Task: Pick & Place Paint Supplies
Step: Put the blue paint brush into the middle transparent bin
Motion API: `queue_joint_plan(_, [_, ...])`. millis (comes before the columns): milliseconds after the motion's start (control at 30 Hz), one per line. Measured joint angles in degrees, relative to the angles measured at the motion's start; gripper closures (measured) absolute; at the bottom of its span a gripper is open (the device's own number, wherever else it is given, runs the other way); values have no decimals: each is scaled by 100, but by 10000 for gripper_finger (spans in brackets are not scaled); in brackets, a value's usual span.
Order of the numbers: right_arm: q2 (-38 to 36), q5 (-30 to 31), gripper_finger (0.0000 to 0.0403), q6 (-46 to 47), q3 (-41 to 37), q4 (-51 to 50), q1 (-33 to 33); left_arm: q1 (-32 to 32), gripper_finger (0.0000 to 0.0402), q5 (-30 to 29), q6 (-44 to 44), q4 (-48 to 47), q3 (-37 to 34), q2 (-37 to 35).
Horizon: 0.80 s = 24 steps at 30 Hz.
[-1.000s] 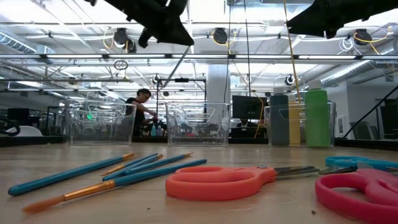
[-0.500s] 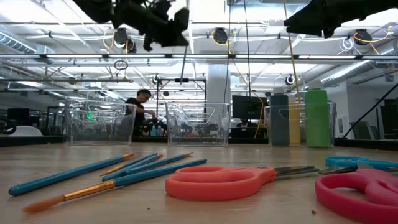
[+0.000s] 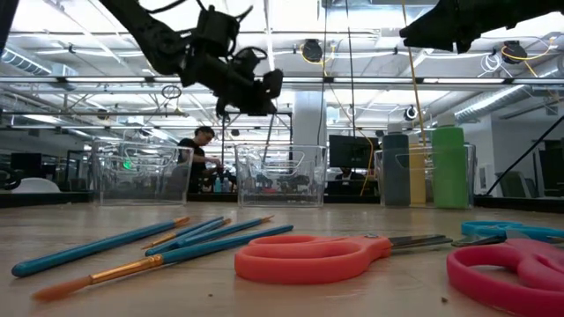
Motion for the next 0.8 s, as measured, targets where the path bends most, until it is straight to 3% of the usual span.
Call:
queue_joint_plan(367, [44,4,193,-5,0,-26,-1,1,400,-31,-145,2,0,510])
queue_joint_plan(800, [75,4,193,9,0,-17,-13,-6,381,-49,-424,-60,0,525])
